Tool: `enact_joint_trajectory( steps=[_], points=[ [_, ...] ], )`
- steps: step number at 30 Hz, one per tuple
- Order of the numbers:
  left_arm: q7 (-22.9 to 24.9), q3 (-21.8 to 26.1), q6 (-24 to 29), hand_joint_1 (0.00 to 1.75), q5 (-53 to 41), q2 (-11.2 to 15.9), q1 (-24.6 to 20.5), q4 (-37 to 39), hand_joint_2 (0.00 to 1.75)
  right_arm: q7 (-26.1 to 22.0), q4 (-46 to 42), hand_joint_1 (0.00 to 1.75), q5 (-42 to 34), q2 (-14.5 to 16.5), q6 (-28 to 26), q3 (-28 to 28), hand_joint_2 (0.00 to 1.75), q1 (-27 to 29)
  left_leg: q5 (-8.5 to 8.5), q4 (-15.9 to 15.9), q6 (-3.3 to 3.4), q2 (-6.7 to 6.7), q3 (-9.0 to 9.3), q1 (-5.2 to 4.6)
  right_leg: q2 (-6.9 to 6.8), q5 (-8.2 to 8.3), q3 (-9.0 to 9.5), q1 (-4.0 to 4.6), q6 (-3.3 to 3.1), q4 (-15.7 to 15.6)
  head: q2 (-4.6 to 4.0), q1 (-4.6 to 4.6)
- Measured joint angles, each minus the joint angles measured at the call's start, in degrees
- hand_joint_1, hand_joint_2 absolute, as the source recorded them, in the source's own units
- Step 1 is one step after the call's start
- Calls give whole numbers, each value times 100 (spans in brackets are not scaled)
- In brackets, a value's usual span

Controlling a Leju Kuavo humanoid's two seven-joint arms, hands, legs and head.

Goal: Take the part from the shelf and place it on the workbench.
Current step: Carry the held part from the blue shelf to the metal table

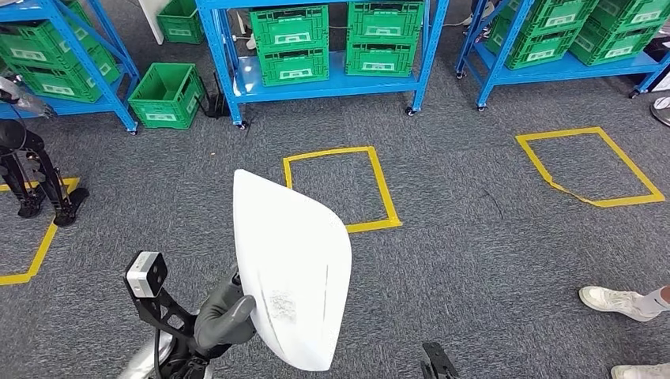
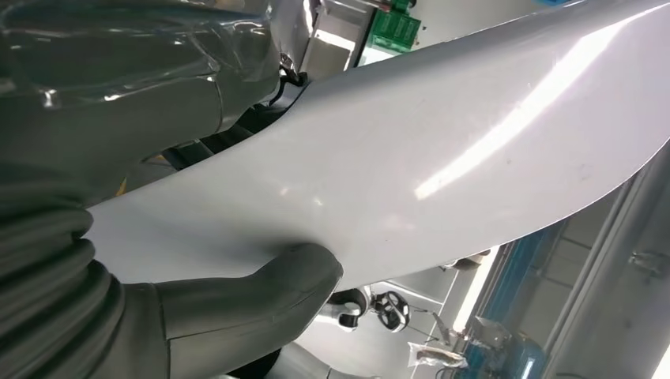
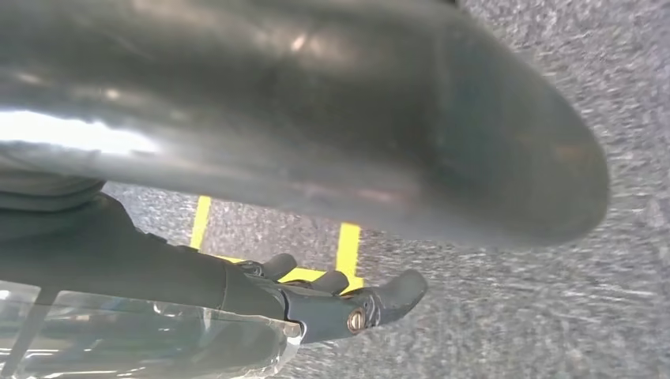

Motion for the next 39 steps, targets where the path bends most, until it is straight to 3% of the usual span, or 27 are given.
enact_joint_trajectory(
  steps=[1, 2, 3, 5, 6, 8, 11, 13, 15, 17, 18, 19, 20, 22, 24, 26, 28, 31, 32, 33, 34, 36, 37, 39],
  points=[
    [17, -2, -8, 175, -5, -3, 11, 0, 175, -2, 1, 0, 0, -5, 0, -14, 0, 15, 32, 10, -4, -1, -54, -9, 4, -152, -131, 0, 8, 364, 0, 2],
    [34, -3, -16, 175, -12, -3, 19, 0, 175, -4, 1, 0, 0, -9, 0, -26, 0, 32, 58, 25, -10, -2, -103, -15, 6, -219, -160, -1, 39, 535, 0, 2],
    [51, -3, -21, 175, -16, -4, 23, 0, 175, -7, 1, 0, 0, -10, 0, -37, 0, 46, 76, 49, -19, -3, -148, -17, 6, -199, -65, -5, 87, 465, 0, 2],
    [76, -2, -30, 175, -21, -11, 25, 0, 175, -13, 1, 0, 0, -15, 0, -53, 0, 56, 84, 141, -46, -3, -230, -14, 4, 6, 449, -23, 183, -337, 0, 4],
    [82, 1, -33, 175, -22, -15, 26, 0, 175, -16, 1, 0, 0, -16, 0, -61, 0, 56, 76, 196, -66, -4, -272, -24, 8, 97, 679, -20, 187, -720, 0, 4],
    [85, 5, -40, 175, -21, -21, 31, 0, 175, -24, 1, 0, 1, -16, 0, -77, 0, 61, 63, 293, -110, -4, -343, -43, 18, 176, 867, -4, 104, -1078, 0, -1],
    [87, 11, -49, 175, -21, -20, 42, -1, 175, -27, 1, 0, 9, -7, 2, -85, 0, 82, 53, 355, -182, -2, -392, -30, 36, 236, 835, -9, -30, -1073, 0, -1],
    [89, 14, -49, 175, -25, -19, 44, -3, 175, -27, 1, 0, 14, 0, 5, -88, 0, 81, -190, 661, -256, -9, -515, 2, 58, 281, 822, -46, -100, -1085, 0, -5],
    [94, 13, -49, 175, -28, -18, 45, -4, 175, -27, 1, 0, 15, 2, 9, -89, 0, 87, -629, 1395, -337, -16, -805, 49, 90, 316, 781, -46, -136, -1081, 0, -9],
    [102, 9, -41, 175, -28, -18, 46, -4, 175, -27, 1, 0, 13, 4, 13, -92, 0, 104, -847, 1971, -375, -18, -1017, 89, 144, 345, 739, -41, -138, -1077, 0, -9],
    [105, 7, -37, 175, -28, -18, 47, -4, 175, -26, 1, 0, 12, 4, 15, -95, 0, 112, -796, 1966, -377, -23, -983, 102, 180, 357, 728, -40, -129, -1076, 0, -9],
    [106, 6, -33, 175, -28, -18, 46, -4, 175, -26, 1, 0, 11, 5, 21, -100, 0, 117, -638, 1709, -368, -41, -824, 112, 226, 367, 726, -40, -121, -1076, 0, -9],
    [107, 6, -31, 175, -28, -18, 45, -4, 175, -25, 1, 0, 11, 9, 28, -108, 0, 118, -432, 1287, -346, -113, -587, 118, 277, 377, 727, -42, -107, -1077, 0, -9],
    [107, 7, -31, 175, -27, -15, 42, -5, 175, -25, 1, 0, 11, 23, 44, -124, 0, 107, -191, 561, -288, -322, -191, 121, 378, 408, 705, -40, -57, -1078, 0, -5],
    [109, 8, -31, 175, -27, -9, 39, -7, 175, -25, 1, 0, 11, 31, 56, -139, 0, 99, -189, 352, -244, -399, -99, 101, 472, 458, 650, -51, 21, -1085, 0, -7],
    [113, 7, -32, 175, -27, -8, 34, -27, 175, -25, 1, 0, 10, 28, 63, -153, 0, 116, -146, 282, -193, -282, -99, 92, 534, 497, 599, -62, 95, -1101, 0, -10],
    [113, 6, -34, 175, -26, -19, 25, -50, 175, -25, 1, 0, 8, 24, 65, -167, 0, 126, -66, 174, -118, -151, -81, 100, 391, 373, 453, -40, 88, -879, 0, 2],
    [118, 3, -35, 175, -25, -28, 26, -53, 175, -25, 1, 0, 0, 14, 66, -180, 0, 114, -17, 133, -63, 52, -118, 60, 131, -105, -60, -16, 13, 208, 0, 11],
    [121, 1, -35, 175, -26, -28, 30, -52, 175, -25, 1, 0, -4, 11, 66, -182, 0, 122, -13, 139, -58, 119, -134, 41, 108, -191, -169, -15, 27, 479, 0, 10],
    [124, -2, -36, 175, -26, -28, 33, -52, 175, -25, 2, 0, -7, 7, 67, -183, 0, 135, -11, 146, -54, 183, -146, 24, 90, -195, -167, -15, 59, 543, 0, 10],
    [125, -3, -36, 175, -26, -30, 34, -52, 175, -25, 2, 0, -9, 3, 67, -184, 0, 147, -11, 158, -55, 245, -152, 13, 62, -111, -33, -15, 103, 347, 0, 10],
    [127, -2, -36, 175, -26, -31, 33, -53, 175, -25, 2, 0, -9, -9, 68, -186, 0, 153, -26, 196, -75, 356, -158, -8, -114, 150, 457, 0, 146, -498, 0, 10],
    [129, -2, -37, 175, -26, -32, 32, -54, 175, -26, 1, 0, -9, -15, 68, -188, 0, 149, -39, 223, -95, 404, -166, -25, -204, 252, 655, 14, 129, -857, 0, 8],
    [133, -1, -42, 175, -26, -32, 31, -57, 175, -27, 1, 0, -10, -20, 68, -191, 0, 146, -52, 259, -141, 484, -185, -51, -275, 323, 782, 44, 47, -1126, 0, 6]
  ],
)
